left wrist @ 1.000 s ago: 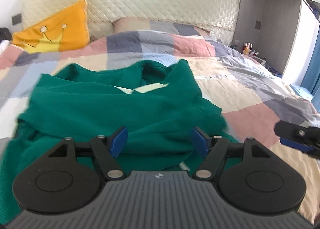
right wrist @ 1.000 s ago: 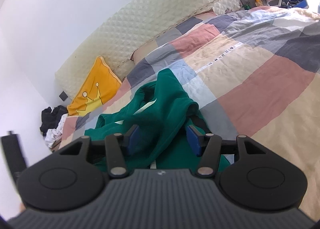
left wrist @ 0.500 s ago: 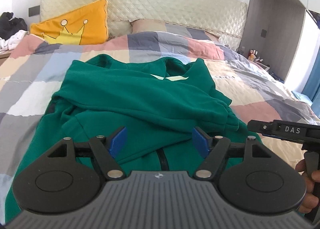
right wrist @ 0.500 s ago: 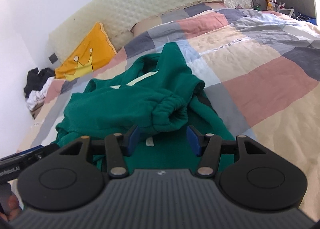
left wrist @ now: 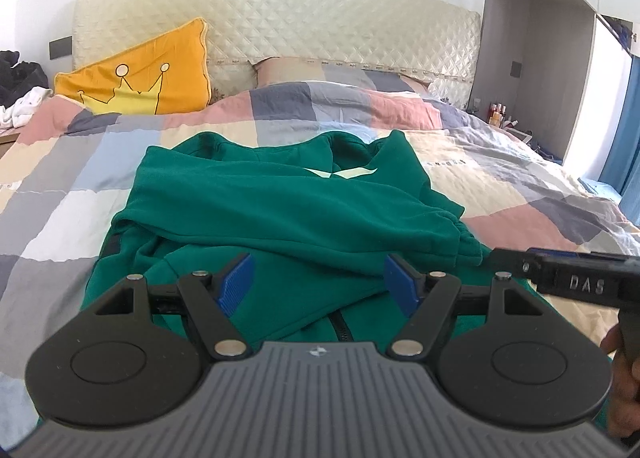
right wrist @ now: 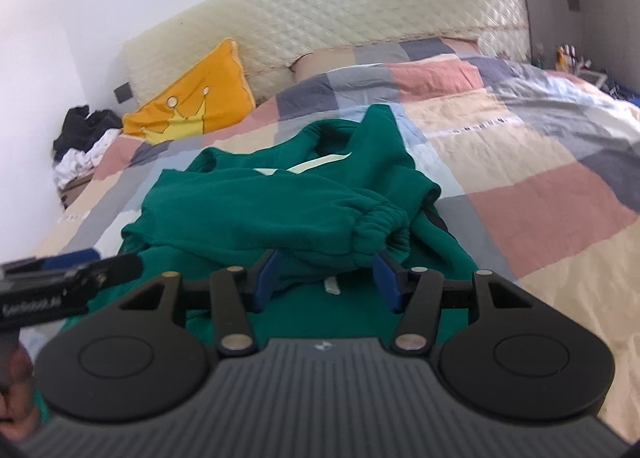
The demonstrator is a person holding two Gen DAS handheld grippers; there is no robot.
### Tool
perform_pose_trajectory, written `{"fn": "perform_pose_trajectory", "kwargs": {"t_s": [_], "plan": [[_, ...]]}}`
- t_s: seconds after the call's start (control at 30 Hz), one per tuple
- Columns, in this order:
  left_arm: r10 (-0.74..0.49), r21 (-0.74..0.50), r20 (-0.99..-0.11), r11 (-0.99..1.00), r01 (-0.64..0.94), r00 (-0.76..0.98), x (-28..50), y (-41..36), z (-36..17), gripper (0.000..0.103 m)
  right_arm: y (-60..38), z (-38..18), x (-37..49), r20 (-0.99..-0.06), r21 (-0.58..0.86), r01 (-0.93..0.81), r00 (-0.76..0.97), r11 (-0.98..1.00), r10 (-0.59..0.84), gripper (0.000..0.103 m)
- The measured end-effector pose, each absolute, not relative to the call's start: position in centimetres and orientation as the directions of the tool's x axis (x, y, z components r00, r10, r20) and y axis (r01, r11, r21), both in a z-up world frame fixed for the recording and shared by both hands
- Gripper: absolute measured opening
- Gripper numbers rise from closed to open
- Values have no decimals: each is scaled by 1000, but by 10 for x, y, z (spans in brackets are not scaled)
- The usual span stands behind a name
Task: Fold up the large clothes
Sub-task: 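Lift both grippers above the folded hoodie, then move both grippers down to the hoodie hem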
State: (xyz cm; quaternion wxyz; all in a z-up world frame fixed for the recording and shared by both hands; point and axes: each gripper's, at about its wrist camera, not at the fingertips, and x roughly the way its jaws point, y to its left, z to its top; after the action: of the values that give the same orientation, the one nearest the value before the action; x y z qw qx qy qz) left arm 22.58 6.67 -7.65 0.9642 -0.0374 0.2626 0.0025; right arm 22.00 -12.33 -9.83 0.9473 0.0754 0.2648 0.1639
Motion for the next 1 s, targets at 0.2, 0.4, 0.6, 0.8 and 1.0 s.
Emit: {"fn": "perform_pose_trajectory", "kwargs": {"t_s": [0.2,0.4,0.6,0.8,1.0], "plan": [[3,-41,-489,999,-26,872,213,67,-57,77,-128,-89,212,-494,236,-264,797,935,349,56],[30,-60,-461,996,-65,887,172,75,-28,82,-143,-69,186,-497,200,-243,810,949,312,56],[45,-77,-507,992,-97,861,117,85,-23,85,-174,-72,163,-528,303,-193,781,933,333,71],[62,-131,-540,979,-157,839,77,116,-8,91,-202,-77,153,-573,402,-125,739,907,355,71],[92,-163,-590,959,-230,802,53,161,1,92,-228,-84,160,-649,489,-29,656,872,385,74]]}}
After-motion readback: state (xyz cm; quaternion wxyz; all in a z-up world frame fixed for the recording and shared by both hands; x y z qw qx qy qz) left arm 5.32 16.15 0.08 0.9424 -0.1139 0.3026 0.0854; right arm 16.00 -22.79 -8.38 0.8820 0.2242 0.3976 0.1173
